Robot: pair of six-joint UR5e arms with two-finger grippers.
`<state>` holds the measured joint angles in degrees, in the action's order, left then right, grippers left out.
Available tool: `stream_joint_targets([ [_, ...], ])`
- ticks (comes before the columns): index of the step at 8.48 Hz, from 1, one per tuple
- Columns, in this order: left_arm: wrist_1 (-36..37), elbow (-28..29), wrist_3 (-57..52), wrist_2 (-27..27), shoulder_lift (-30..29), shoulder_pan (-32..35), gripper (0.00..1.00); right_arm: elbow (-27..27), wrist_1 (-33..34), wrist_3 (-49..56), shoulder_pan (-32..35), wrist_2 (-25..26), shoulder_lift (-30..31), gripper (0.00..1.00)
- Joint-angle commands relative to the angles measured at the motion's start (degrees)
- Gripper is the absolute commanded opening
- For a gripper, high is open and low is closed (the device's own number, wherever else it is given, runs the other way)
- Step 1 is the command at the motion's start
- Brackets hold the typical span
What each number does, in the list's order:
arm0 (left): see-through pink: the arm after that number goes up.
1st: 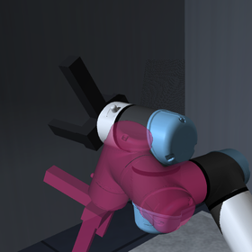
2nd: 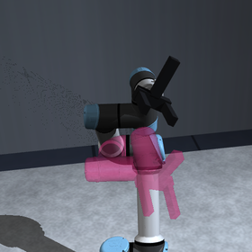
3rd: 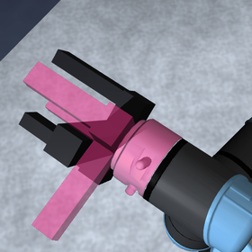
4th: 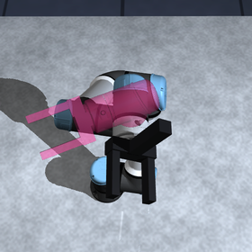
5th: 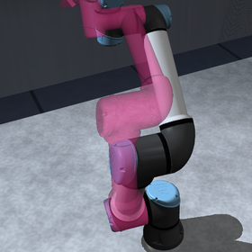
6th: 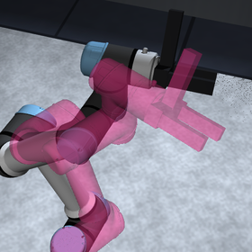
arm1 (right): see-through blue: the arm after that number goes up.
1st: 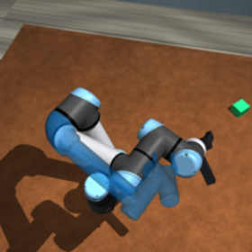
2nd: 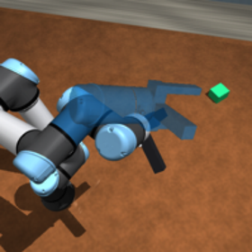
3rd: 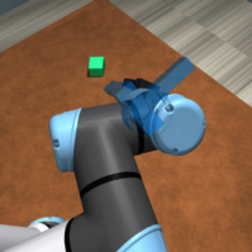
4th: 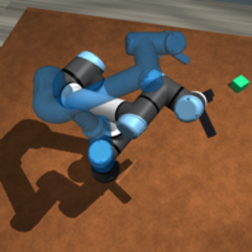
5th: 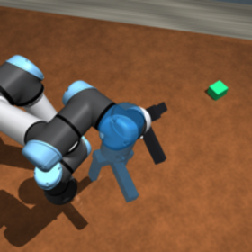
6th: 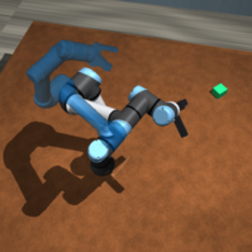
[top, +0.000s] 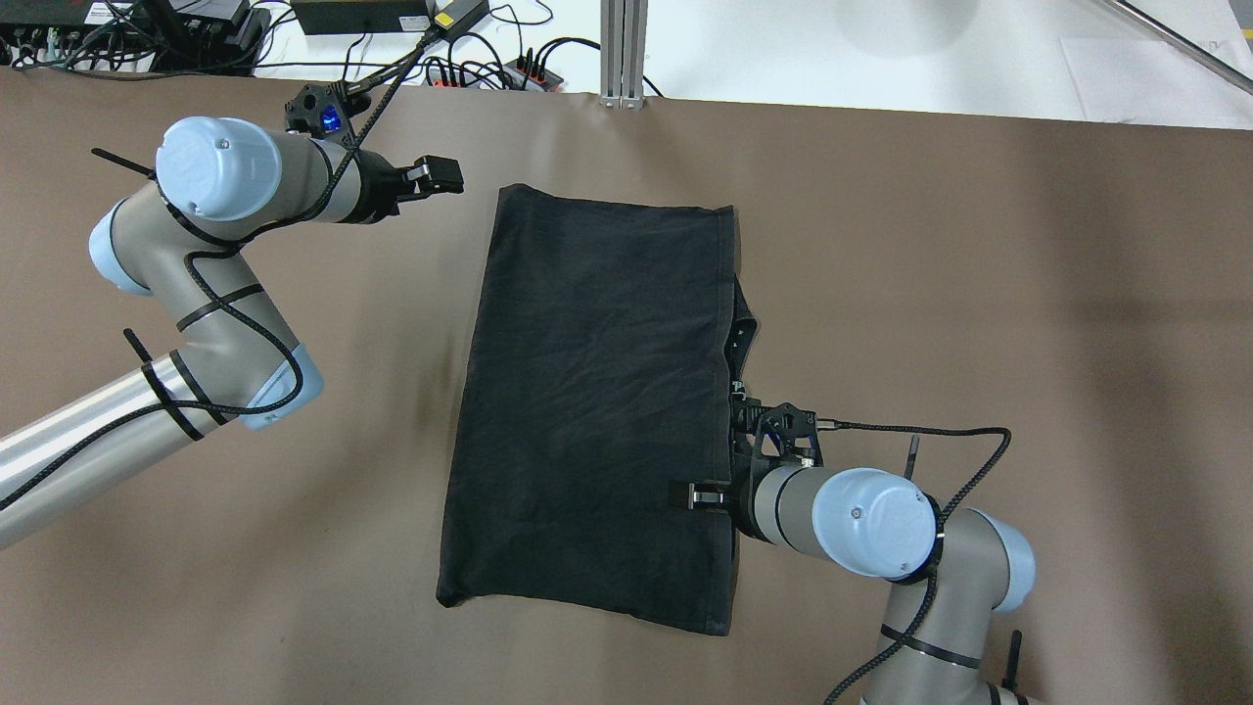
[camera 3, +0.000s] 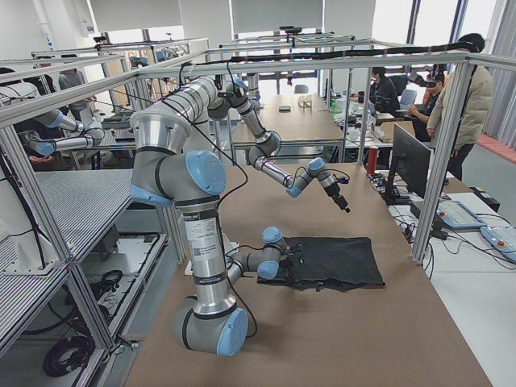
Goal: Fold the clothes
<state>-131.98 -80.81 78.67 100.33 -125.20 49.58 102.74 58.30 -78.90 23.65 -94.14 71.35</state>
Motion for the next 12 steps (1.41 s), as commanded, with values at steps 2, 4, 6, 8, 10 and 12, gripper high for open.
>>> stream_joint_targets([
  [2,0.1,0.0,-0.1,-0.4,-0.1,0.0,0.95,3.7,-2.1,-14.4,-0.5,-0.5,0.8,0.94],
  [4,0.1,0.2,-0.3,-0.4,-0.1,-0.1,0.95,3.9,-2.2,-22.3,-2.6,1.4,1.5,0.94],
  [6,0.1,0.5,-0.4,-2.0,-0.3,-0.1,0.95,3.8,-2.2,-24.1,-8.1,8.5,2.4,0.94],
  [8,0.1,0.5,-0.5,-2.1,-0.3,-0.1,0.95,3.7,-2.2,-26.5,-10.1,9.4,3.6,0.94],
  [10,0.0,0.5,-0.7,-2.1,-0.3,-0.2,0.95,3.3,-2.1,-26.7,-10.8,10.2,3.3,0.94],
  [12,0.1,0.6,-0.9,-2.1,-0.3,-0.2,0.95,2.9,-2.0,-26.5,-10.7,10.3,2.1,0.92],
])
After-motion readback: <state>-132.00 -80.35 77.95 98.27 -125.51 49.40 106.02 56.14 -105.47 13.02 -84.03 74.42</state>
